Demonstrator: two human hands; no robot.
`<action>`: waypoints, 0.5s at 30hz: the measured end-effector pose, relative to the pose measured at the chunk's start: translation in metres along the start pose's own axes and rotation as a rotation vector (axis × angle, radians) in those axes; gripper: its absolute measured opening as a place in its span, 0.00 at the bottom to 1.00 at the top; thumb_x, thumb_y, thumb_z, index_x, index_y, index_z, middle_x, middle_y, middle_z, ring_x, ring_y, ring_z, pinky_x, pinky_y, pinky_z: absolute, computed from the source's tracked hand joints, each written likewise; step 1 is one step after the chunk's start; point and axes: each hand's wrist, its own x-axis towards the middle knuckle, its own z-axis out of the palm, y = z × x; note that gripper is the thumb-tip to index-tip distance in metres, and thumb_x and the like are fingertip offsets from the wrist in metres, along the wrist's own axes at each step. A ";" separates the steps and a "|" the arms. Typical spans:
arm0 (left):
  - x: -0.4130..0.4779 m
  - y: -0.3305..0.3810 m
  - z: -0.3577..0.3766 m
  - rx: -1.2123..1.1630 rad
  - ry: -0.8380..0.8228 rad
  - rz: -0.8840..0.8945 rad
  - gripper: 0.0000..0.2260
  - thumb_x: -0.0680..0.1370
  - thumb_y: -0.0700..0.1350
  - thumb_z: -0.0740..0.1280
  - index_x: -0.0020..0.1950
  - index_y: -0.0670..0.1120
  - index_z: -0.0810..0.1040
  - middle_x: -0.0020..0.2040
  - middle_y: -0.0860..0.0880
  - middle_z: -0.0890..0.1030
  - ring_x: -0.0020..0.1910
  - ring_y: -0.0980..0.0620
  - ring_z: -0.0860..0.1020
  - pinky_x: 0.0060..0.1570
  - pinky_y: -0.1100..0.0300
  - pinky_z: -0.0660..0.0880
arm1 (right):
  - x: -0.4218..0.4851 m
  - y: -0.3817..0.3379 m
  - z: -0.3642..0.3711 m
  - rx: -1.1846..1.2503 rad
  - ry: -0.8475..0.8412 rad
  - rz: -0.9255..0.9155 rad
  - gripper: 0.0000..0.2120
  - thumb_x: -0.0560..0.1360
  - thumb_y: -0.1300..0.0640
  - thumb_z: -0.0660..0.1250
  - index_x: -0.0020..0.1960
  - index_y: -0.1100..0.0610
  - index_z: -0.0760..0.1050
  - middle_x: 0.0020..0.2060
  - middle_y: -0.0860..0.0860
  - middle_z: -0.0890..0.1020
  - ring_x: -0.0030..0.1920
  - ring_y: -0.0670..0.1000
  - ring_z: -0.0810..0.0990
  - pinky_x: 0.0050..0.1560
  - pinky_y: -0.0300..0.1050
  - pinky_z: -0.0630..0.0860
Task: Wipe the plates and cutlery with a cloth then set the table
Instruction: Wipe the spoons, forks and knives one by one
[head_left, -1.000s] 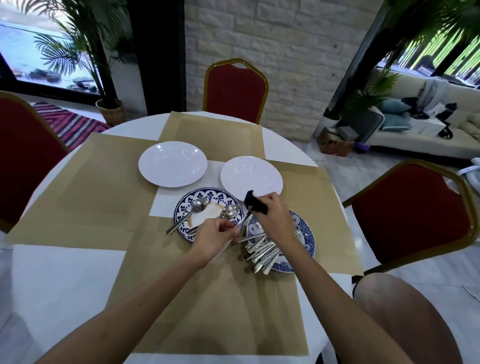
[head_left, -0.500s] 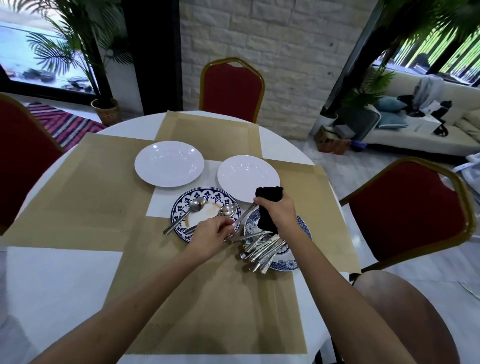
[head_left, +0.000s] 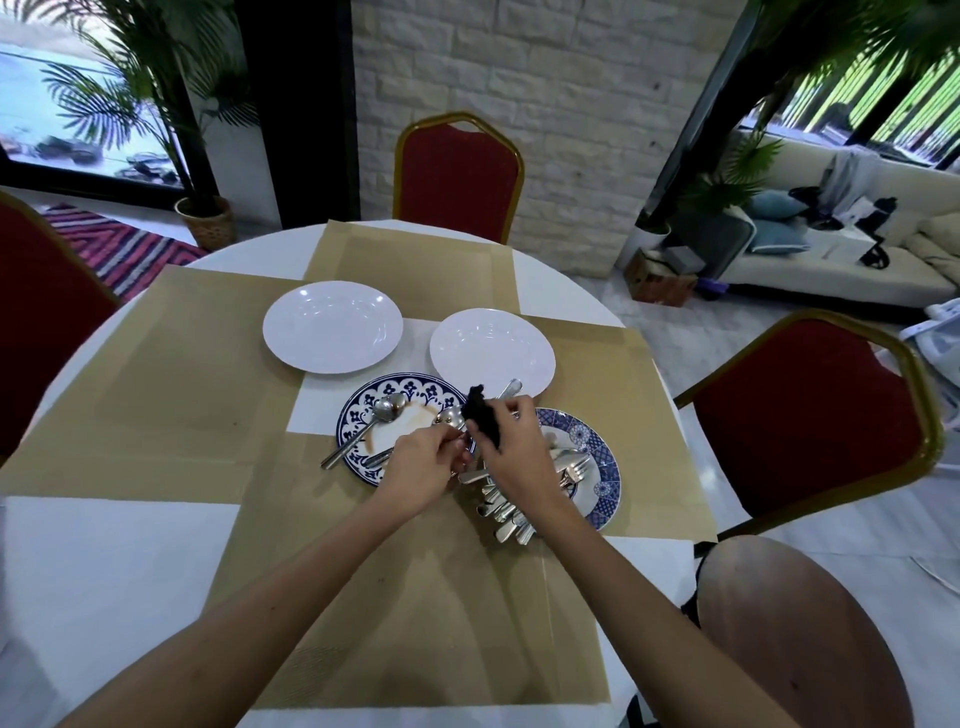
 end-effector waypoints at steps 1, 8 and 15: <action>-0.002 0.000 -0.001 -0.043 -0.004 -0.017 0.08 0.81 0.39 0.60 0.51 0.42 0.79 0.38 0.50 0.81 0.32 0.60 0.78 0.34 0.71 0.73 | -0.003 0.001 0.002 -0.035 -0.001 -0.031 0.15 0.78 0.50 0.64 0.64 0.52 0.73 0.54 0.52 0.69 0.48 0.52 0.77 0.46 0.48 0.76; -0.012 -0.010 -0.001 -0.158 -0.069 -0.037 0.07 0.81 0.40 0.61 0.52 0.42 0.78 0.38 0.54 0.81 0.29 0.69 0.76 0.35 0.75 0.72 | 0.024 0.017 -0.029 -0.129 0.170 0.122 0.10 0.77 0.51 0.67 0.56 0.53 0.78 0.52 0.52 0.67 0.41 0.52 0.72 0.38 0.51 0.78; -0.009 -0.008 -0.003 -0.120 -0.072 -0.037 0.07 0.81 0.40 0.61 0.51 0.42 0.79 0.37 0.53 0.81 0.28 0.67 0.76 0.33 0.74 0.72 | -0.004 0.009 -0.013 -0.223 0.007 -0.088 0.14 0.75 0.52 0.68 0.60 0.48 0.76 0.58 0.51 0.69 0.39 0.54 0.77 0.36 0.45 0.73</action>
